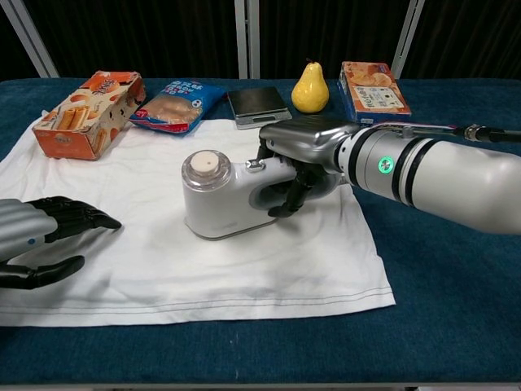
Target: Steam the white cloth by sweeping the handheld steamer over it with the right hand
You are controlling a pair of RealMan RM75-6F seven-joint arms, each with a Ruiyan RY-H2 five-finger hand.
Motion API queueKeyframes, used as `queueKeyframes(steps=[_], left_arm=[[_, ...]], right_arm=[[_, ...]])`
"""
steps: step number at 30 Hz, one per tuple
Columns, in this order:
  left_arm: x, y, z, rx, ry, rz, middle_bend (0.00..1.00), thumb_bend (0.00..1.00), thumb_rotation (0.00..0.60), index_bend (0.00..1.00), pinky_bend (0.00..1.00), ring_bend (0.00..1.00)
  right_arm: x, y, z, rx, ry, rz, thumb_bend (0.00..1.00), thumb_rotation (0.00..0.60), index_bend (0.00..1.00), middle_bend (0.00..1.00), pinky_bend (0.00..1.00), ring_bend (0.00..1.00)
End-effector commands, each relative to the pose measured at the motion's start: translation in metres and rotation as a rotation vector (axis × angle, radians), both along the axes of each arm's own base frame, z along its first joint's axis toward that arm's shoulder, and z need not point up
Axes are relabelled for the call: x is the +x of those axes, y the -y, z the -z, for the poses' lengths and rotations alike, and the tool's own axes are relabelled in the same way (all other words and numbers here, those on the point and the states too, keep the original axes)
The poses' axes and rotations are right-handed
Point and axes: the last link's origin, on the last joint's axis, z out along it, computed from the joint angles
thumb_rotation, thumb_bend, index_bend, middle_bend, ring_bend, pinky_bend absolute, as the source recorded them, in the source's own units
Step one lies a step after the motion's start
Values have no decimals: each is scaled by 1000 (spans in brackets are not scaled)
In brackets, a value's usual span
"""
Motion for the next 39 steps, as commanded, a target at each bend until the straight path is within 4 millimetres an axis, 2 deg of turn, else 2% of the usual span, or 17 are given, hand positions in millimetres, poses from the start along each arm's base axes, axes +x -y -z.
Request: queueKeyframes(steps=[1,12,20,23,27,30,33,39], left_arm=[[0,0,0,0,1,-2,75,343,0,62,0,0],[-2,-1,1,-2,-2,-8,75,343,0,63,0,0],[-2,-1,1,1,-1,-3,75,343,0,63,0,0],[-2,-1,0,3,2,-2,75,343,0,63,0,0],[-2,-1,0,5,1,0,75,343,0,63,0,0],[-2,-1,-1,5,0,1,76,343,0,63,0,0],[-2,-1,-1,5,-2,-1,75,343,0,62,0,0],[-2,-1,-1,7,-5,0,76,343,0,63,0,0]], right_arm=[[-7,1,-1,-14,-17,10,535,600,1000,936,696,938],[-45,11,-32,-81,-46,98,534,600,1000,937,696,938],[-84,26,-59,-152,-61,197,535,600,1000,936,696,938],[-88,27,-70,-170,-23,213,535,600,1000,937,696,938],[-73,22,-79,-144,71,200,535,600,1000,936,696,938],[-54,22,-75,-108,124,176,535,600,1000,937,696,938],[-32,23,-58,-76,135,141,534,600,1000,936,696,938],[5,20,-9,-50,106,78,535,600,1000,937,696,938]])
